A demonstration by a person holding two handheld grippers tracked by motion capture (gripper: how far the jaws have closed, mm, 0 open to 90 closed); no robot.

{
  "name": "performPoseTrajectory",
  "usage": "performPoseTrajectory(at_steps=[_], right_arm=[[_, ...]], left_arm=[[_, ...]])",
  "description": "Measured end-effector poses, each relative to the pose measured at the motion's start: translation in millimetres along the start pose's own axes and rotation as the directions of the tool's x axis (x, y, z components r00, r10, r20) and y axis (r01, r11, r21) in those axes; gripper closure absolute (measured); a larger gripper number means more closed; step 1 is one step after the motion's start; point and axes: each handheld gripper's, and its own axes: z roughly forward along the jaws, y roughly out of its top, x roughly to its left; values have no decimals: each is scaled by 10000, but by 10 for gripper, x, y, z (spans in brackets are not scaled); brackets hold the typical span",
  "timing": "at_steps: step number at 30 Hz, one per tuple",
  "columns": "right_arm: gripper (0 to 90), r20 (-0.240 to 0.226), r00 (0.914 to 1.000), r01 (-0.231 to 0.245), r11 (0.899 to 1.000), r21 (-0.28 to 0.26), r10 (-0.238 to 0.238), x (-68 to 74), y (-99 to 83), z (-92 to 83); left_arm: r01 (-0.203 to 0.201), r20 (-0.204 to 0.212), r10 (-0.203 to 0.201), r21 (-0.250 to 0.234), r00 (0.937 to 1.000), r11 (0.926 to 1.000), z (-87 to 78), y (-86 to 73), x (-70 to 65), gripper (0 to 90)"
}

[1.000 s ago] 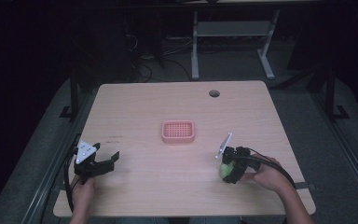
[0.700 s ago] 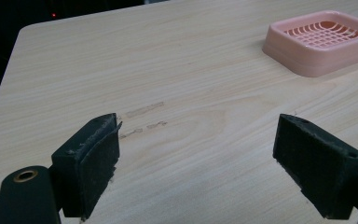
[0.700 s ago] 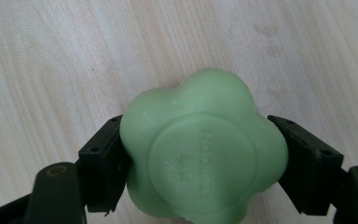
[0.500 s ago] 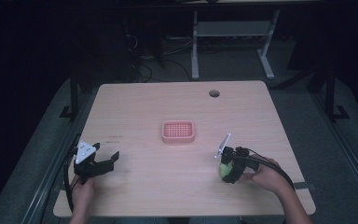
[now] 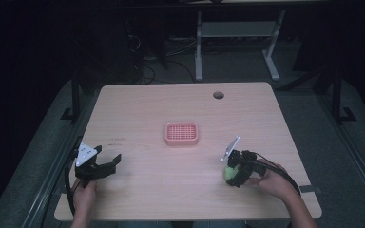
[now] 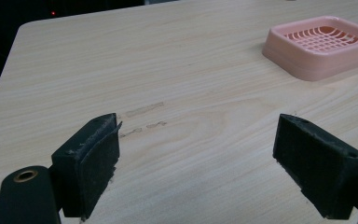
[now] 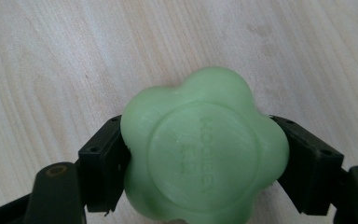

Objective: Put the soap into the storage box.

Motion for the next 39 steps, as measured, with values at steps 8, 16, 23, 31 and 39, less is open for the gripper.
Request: performPoseTrajectory(at_steps=[8,16,23,31,39], right_arm=[[255,-2,9999,-111,9987,-506,111,14,-73,-8],[256,-122,9998,-134,9978,-649,127,27,-94,-33],[256,-44,10000,-10,9967,-812,7,27,-21,-124],[256,-21,9998,192,9961,-860,-195,-2,106,-206],[256,-47,9996,256,9956,-903,-262,-64,243,-289]], left_arm=[[12,-9,-12,-13,10000,10000,1,-2,5,142],[51,-17,-51,-37,10000,10000,-1,-3,2,142],[85,-34,-85,-38,10000,10000,0,-4,7,142],[143,-63,-143,-85,9999,9999,2,-3,1,142],[171,-90,-172,-61,9998,9998,-12,-3,11,142]])
